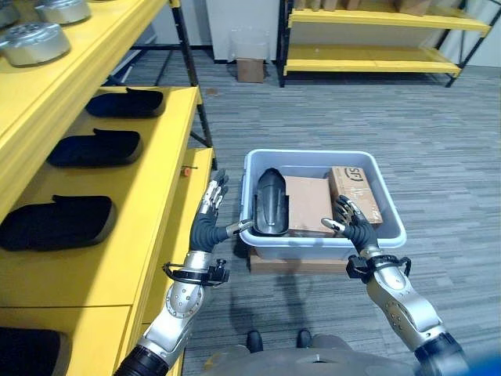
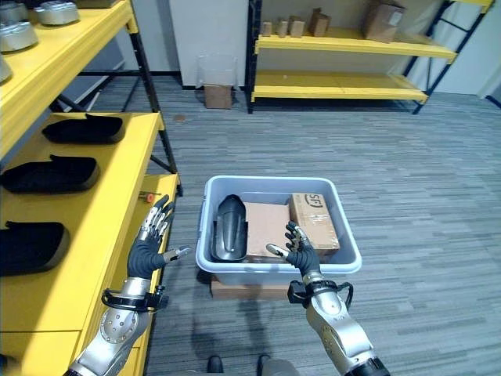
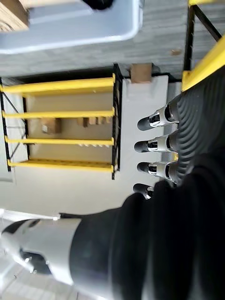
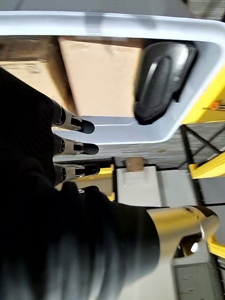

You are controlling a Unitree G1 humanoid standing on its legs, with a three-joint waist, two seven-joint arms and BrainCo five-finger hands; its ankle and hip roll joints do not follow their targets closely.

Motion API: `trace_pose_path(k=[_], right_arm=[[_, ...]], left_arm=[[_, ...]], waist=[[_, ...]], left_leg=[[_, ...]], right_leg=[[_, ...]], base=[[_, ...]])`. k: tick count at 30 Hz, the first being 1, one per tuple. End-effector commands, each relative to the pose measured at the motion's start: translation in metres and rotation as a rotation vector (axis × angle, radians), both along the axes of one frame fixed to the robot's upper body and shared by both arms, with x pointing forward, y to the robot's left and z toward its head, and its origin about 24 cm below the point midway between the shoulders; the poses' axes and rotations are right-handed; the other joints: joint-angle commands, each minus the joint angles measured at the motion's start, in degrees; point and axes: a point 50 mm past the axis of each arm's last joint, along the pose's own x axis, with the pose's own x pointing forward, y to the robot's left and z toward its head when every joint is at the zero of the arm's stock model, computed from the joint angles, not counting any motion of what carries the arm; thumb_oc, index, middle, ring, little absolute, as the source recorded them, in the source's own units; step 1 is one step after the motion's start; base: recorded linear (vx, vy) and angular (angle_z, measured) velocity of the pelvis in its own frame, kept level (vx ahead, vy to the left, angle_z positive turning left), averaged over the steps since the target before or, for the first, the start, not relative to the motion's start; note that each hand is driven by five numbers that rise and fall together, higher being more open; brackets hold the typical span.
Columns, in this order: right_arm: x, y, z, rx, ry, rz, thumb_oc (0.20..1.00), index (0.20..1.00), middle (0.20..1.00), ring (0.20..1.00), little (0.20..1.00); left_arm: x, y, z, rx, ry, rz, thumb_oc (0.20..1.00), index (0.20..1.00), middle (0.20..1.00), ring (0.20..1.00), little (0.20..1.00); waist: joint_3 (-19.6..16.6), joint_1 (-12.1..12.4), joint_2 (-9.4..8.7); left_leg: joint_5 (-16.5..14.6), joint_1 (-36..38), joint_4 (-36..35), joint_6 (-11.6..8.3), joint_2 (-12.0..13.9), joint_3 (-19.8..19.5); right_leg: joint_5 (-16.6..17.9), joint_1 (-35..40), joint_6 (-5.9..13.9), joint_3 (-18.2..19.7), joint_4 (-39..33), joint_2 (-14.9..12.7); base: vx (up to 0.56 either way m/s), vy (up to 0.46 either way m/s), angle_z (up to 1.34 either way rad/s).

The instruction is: Move parts from the plastic box to the shelf.

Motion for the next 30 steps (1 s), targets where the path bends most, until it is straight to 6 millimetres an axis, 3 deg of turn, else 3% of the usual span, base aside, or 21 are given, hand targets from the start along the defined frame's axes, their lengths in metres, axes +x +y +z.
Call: trace_pose_path(k=[1, 3, 4, 9, 11, 12, 18, 21, 23, 24, 25, 26, 28, 30], right_arm=[[0.011, 0.008, 0.025, -0.022, -0.149, 0.023, 1.0, 1.0, 1.0, 1.0, 1.0], [0.01, 0.012, 0.025, -0.049, -0.154, 0.042, 1.0, 1.0, 1.0, 1.0, 1.0], [0.012, 0.012, 0.025, -0.047, -0.146, 0.034, 1.0, 1.0, 1.0, 1.0, 1.0], [0.012, 0.009, 0.028, -0.035, -0.152, 0.04, 1.0, 1.0, 1.0, 1.0, 1.0], [0.013, 0.006, 0.033, -0.069, -0.179, 0.044, 1.0, 1.0, 1.0, 1.0, 1.0], [0.014, 0.006, 0.043, -0.119, -0.236, 0.054, 1.0, 1.0, 1.0, 1.0, 1.0], [0.025, 0.002, 0.072, -0.232, -0.438, 0.057, 1.0, 1.0, 1.0, 1.0, 1.0], [0.026, -0.002, 0.078, -0.26, -0.474, 0.057, 1.0, 1.0, 1.0, 1.0, 1.0], [0.025, -0.006, 0.079, -0.278, -0.479, 0.057, 1.0, 1.0, 1.0, 1.0, 1.0], [0.024, -0.01, 0.079, -0.277, -0.471, 0.047, 1.0, 1.0, 1.0, 1.0, 1.0], [0.023, -0.014, 0.08, -0.284, -0.483, 0.039, 1.0, 1.0, 1.0, 1.0, 1.0], [0.022, -0.015, 0.08, -0.281, -0.489, 0.038, 1.0, 1.0, 1.0, 1.0, 1.0], [0.022, -0.015, 0.08, -0.272, -0.487, 0.037, 1.0, 1.0, 1.0, 1.0, 1.0], [0.02, -0.018, 0.08, -0.248, -0.49, 0.005, 1.0, 1.0, 1.0, 1.0, 1.0]], left_arm=[[0.007, -0.003, 0.021, -0.011, -0.119, -0.004, 1.0, 1.0, 1.0, 1.0, 1.0], [0.006, -0.002, 0.021, -0.005, -0.134, -0.002, 1.0, 1.0, 1.0, 1.0, 1.0], [0.005, 0.0, 0.023, 0.004, -0.136, -0.015, 1.0, 1.0, 1.0, 1.0, 1.0], [0.001, 0.005, 0.023, -0.002, -0.129, 0.007, 1.0, 1.0, 1.0, 1.0, 1.0], [0.0, 0.01, 0.022, -0.018, -0.113, 0.035, 1.0, 1.0, 1.0, 1.0, 1.0], [0.002, 0.01, 0.023, -0.014, -0.122, 0.057, 1.0, 1.0, 1.0, 1.0, 1.0], [0.014, 0.004, 0.033, -0.062, -0.177, 0.117, 1.0, 1.0, 1.0, 1.0, 1.0], [0.018, 0.005, 0.034, -0.09, -0.182, 0.175, 1.0, 1.0, 1.0, 1.0, 1.0], [0.019, 0.01, 0.033, -0.129, -0.179, 0.246, 1.0, 1.0, 1.0, 1.0, 1.0], [0.02, 0.012, 0.032, -0.134, -0.173, 0.275, 1.0, 1.0, 1.0, 1.0, 1.0], [0.021, 0.012, 0.034, -0.143, -0.187, 0.294, 1.0, 1.0, 1.0, 1.0, 1.0], [0.02, 0.012, 0.034, -0.145, -0.193, 0.3, 1.0, 1.0, 1.0, 1.0, 1.0], [0.02, 0.01, 0.034, -0.136, -0.196, 0.299, 1.0, 1.0, 1.0, 1.0, 1.0], [0.022, 0.01, 0.031, -0.126, -0.182, 0.346, 1.0, 1.0, 1.0, 1.0, 1.0]], waist=[[0.81, 0.0, -0.24], [0.88, -0.39, -0.33], [1.48, -0.28, -0.63], [1.98, 0.14, -0.93], [1.96, 0.42, -1.03], [2.09, 0.56, -1.06], [4.59, 0.65, -0.52], [5.17, 0.18, -0.13], [5.17, -0.42, 0.24], [5.16, -0.68, 0.54], [5.16, -1.07, 0.89], [5.64, -0.79, 1.25], [6.1, -0.79, 1.9], [6.85, -1.2, 2.76]], left_leg=[[-1.56, 1.6, 0.4, 0.27, -1.05, -3.23], [-2.52, 2.43, 0.4, 0.33, -0.6, -3.4], [-3.77, 3.09, 0.87, 0.12, 0.32, -3.12], [-4.52, 2.95, 2.75, -0.97, 2.47, -2.5], [-4.33, 2.58, 3.53, -1.62, 3.76, -2.17], [-3.73, 2.18, 4.5, -2.82, 5.82, -1.14], [-2.54, -2.09, 10.29, -4.9, 10.71, -0.91], [-2.0, -2.86, 12.76, -5.66, 12.25, -0.17], [-0.56, -3.3, 15.22, -6.36, 13.56, 1.28], [2.47, -4.6, 18.18, -7.33, 14.92, 1.84], [3.86, -7.57, 23.21, -8.14, 15.06, 2.74], [5.58, -9.19, 23.67, -8.56, 14.68, 1.29], [8.32, -9.39, 18.97, -9.51, 15.64, 0.89], [16.33, -10.97, 8.54, -11.55, 19.29, 0.61]], right_leg=[[12.66, 2.39, 2.95, 4.26, -10.15, -1.52], [16.42, 0.87, 4.97, 6.36, -12.51, -3.6], [19.02, -0.78, 6.04, 6.69, -12.66, -6.08], [18.32, -0.28, 6.74, 5.44, -12.84, -7.65], [16.92, 0.93, 6.31, 4.77, -12.84, -7.56], [14.48, 1.89, 4.92, 3.13, -11.58, -6.8], [8.42, 0.01, 0.91, 0.71, -4.07, -4.4], [7.19, -0.61, -0.43, -0.48, -2.24, -3.8], [6.35, -0.3, -1.4, -1.69, -1.82, -3.32], [5.9, 0.18, -2.2, -2.29, -2.18, -2.89], [5.57, 0.57, -3.18, -3.47, -2.91, -2.59], [5.4, 0.7, -3.34, -3.02, -3.06, -2.08], [5.08, 0.8, -3.16, -2.89, -3.11, -1.62], [3.8, 2.14, -2.68, -3.23, -2.74, -2.48]], base=[[0.09, -0.181, -0.22], [0.15, -0.316, -0.01], [0.15, -0.367, 0.01], [0.15, -0.298, 0.14], [0.22, -0.376, 0.14], [0.25, -0.432, 0.15], [0.1, -0.32, -0.08], [0.1, -0.23, -0.03], [0.16, -0.195, 0.01], [0.18, -0.21, 0.11], [0.15, -0.156, 0.21], [0.11, -0.042, 0.27], [0.06, 0.125, 0.2], [0.13, 0.416, -0.01]])
